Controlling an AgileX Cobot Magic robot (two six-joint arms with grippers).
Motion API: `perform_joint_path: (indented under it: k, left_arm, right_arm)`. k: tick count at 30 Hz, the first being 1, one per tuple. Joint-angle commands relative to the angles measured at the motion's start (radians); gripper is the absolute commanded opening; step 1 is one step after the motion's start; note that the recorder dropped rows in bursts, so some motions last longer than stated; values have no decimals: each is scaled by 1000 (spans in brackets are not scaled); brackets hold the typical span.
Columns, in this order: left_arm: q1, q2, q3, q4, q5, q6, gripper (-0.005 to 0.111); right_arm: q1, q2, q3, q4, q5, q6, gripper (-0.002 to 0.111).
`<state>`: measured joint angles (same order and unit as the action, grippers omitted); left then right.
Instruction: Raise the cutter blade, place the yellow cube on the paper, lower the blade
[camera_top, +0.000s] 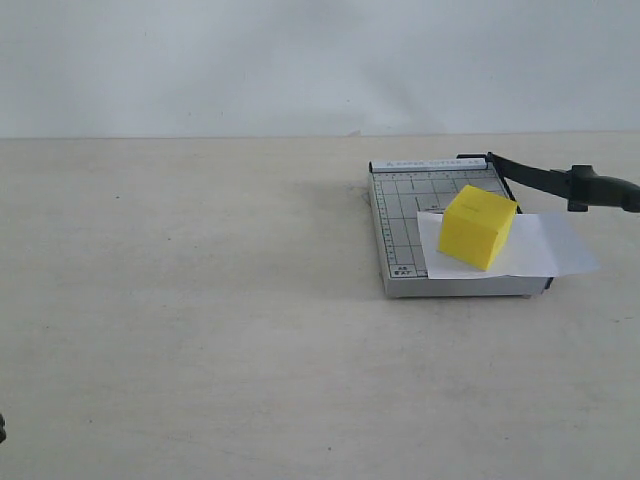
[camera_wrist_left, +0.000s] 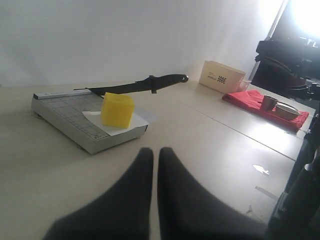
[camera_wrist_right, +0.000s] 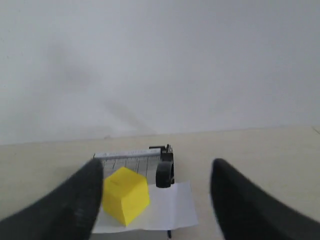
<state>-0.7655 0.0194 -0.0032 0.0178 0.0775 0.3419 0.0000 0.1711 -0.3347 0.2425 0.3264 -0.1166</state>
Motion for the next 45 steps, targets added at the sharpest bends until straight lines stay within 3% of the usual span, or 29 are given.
perform_joint_path:
  k: [1,10,17,34,45]
  left_arm:
    - [-3,1,3,1,-3,2,4]
    - [-3,1,3,1,-3,2,4]
    - [20,-19,3,1,-2,2,4]
    - [462,-19,3,1,-2,2,4]
    - [664,-19,3,1,-2,2,4]
  right_arm:
    - [-1,241,-168,-21,139,11,74]
    - [-1,814,-640,-10,484,9,73]
    - [-1,1075,-890,-44,664,9,73]
    - [-1,1271,-936,-98,719,-7,73]
    - [-1,1360,-934,-88,713,-43,73]
